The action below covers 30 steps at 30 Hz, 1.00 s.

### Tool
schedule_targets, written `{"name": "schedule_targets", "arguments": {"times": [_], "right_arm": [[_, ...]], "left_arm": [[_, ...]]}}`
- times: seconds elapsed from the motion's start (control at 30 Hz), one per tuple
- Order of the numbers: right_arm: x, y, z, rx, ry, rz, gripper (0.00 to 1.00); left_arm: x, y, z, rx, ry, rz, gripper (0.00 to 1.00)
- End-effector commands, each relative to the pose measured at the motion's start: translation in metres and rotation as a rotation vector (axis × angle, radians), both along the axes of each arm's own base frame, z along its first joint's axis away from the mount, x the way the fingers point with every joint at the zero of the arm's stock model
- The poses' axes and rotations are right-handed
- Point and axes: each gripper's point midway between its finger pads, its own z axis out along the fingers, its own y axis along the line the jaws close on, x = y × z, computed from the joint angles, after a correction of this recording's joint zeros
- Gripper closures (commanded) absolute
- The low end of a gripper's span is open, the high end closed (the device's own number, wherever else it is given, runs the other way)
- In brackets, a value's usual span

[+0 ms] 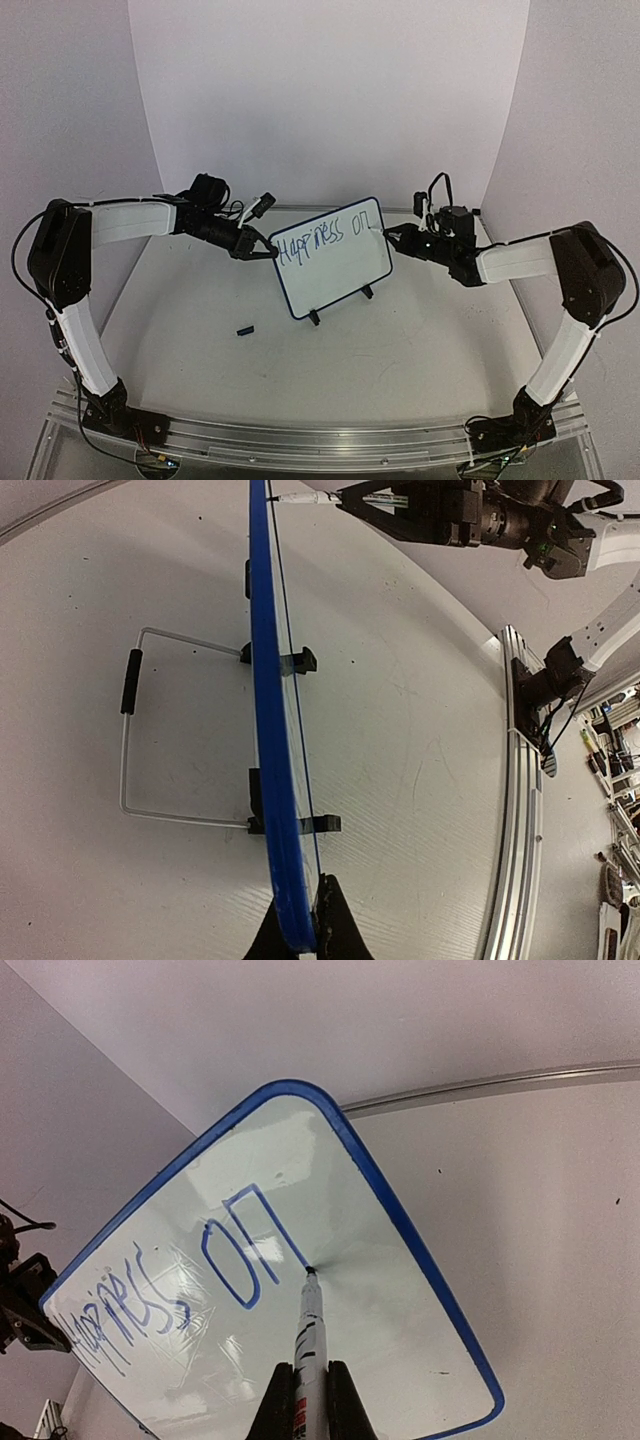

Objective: Write a sentence on the whiteboard

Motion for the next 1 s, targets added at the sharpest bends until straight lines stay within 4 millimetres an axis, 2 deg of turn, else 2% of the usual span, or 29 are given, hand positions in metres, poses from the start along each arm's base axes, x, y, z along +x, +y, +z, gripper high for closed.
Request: {"name": "schedule_targets", "arguments": {"times": [0.0, 0.17, 0.3, 0.47, 0.73, 0.97], "right_arm": [[-0.007, -0.006, 0.039, 0.033, -0.083, -0.006, 1.00], [-0.033, -0.008, 0.063, 0.042, -0.140, 0.045, 1.00], [-0.057, 0.005, 0.068, 0.036, -0.154, 0.136, 1.00], [-0.085, 0.036, 0.058, -0.011, -0.153, 0.241, 1.00], [-0.127, 0.101, 0.040, -0.041, -0.148, 0.375, 1.00], [-0.149, 0.136, 0.026, -0.033, -0.144, 0.426, 1.00]], "left_arm": [[-0.008, -0.001, -0.021, 0.094, -0.005, -0.016, 1.00], [-0.007, -0.001, -0.020, 0.093, -0.005, -0.010, 1.00], [-0.007, -0.002, -0.020, 0.090, -0.004, -0.009, 1.00], [-0.007, -0.001, -0.020, 0.091, -0.003, -0.007, 1.00], [-0.007, -0.002, -0.019, 0.090, -0.005, -0.006, 1.00], [-0.007, -0.001, -0.017, 0.090, -0.010, -0.004, 1.00]]}}
